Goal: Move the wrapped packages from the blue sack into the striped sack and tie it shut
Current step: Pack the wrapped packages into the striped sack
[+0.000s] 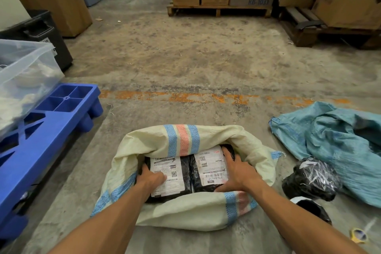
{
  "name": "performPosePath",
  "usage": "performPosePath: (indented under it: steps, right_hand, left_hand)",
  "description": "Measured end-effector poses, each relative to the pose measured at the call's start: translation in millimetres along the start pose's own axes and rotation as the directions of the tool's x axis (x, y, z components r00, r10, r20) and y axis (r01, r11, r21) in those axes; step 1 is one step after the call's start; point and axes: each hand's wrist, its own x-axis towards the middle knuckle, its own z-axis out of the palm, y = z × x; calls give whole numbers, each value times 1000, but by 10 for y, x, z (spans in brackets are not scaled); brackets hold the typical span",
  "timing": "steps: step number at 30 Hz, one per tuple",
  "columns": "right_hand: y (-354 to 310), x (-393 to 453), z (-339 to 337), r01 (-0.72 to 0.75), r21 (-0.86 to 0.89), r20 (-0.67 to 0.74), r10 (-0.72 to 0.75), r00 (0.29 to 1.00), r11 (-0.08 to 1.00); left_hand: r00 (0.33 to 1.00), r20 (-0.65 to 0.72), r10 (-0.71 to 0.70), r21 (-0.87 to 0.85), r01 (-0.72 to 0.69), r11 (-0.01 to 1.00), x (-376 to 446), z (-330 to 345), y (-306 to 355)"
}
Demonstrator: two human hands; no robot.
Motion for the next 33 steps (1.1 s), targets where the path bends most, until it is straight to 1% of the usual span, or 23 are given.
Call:
performPosePath:
  steps: [4,7,9,10,11,12,13,14,15,17,18,19,20,21,22,24,25,27,28,29,30,31,33]
  right_hand:
    - [-35,-38,35,-7,-48,-52,4,999,999]
    - [-69,-48,-2,-30,-33,-3,30,1000,999]
    - [-138,-53,-108,-46,-122,47,52,998,992]
    - [-198,-57,-186,-30,-198,30,37,999,980]
    - [-264,-59,-273,10,-259,-19,-15,1000,966]
    - [-331,-36,-354,82,-276,-81,-108,991,958]
    - [-398,-7,-428,179,-248,-121,-214,969,952]
    - [-460,22,-494,283,-178,-125,-307,943,942]
    - [-509,69,-536,363,-105,-83,-371,925,926]
    - [-591,201,-589,445,-40,66,-442,894,894]
    - [-623,282,-596,463,-47,116,-455,883,885]
    - [-649,362,-590,461,-59,127,-451,883,886]
    - [-674,454,-571,449,-57,93,-443,892,892]
    - [-697,528,-564,421,-34,38,-420,907,906]
    - [-723,592,-554,389,13,-19,-389,921,921]
    - [-779,715,-549,345,120,-76,-337,938,931]
    - [-792,754,-538,327,144,-52,-322,945,934]
    - [-772,800,-515,313,97,92,-322,942,945]
    - [-736,805,-514,330,62,160,-336,928,942]
    - [-683,815,-500,354,57,174,-358,917,934]
    - [-615,824,-503,378,87,126,-387,914,922]
    - [-542,829,-508,396,128,42,-404,914,909]
    - [-371,808,-507,434,144,-103,-423,900,889]
  left_hand:
    - [1000,1,-26,50,26,998,-40,46,0]
    - [1000,8,-18,92,17,996,-11,72,-8]
    - [999,-28,-16,171,20,985,-93,64,22]
    - [996,-88,6,247,16,969,-136,43,54]
    - [984,-168,57,341,3,940,-207,20,111]
    - [960,-247,129,422,-13,906,-254,0,181]
    - [930,-298,214,451,-60,891,-286,-12,260]
    - [907,-313,281,405,-140,904,-302,-14,347]
    - [897,-290,332,299,-245,922,-303,-9,423]
    - [887,-207,412,96,-401,911,-251,21,536]
    - [877,-165,452,23,-454,891,-215,40,565]
    - [860,-131,493,-54,-503,863,-175,49,571]
    - [838,-86,539,-137,-546,827,-146,47,576]
    - [819,-38,572,-169,-570,804,-122,54,570]
    - [807,-7,590,-132,-586,800,-58,66,535]
    - [832,40,553,99,-554,826,92,74,465]
    - [866,64,496,209,-498,842,148,76,433]
    - [910,85,406,275,-413,868,226,85,377]
    - [906,60,419,277,-418,865,251,80,348]
    - [894,19,448,297,-433,851,262,56,313]
    - [877,-29,479,328,-444,834,259,26,288]
    - [865,-64,497,357,-446,821,252,-4,266]
    - [846,-44,531,395,-474,787,220,-35,225]
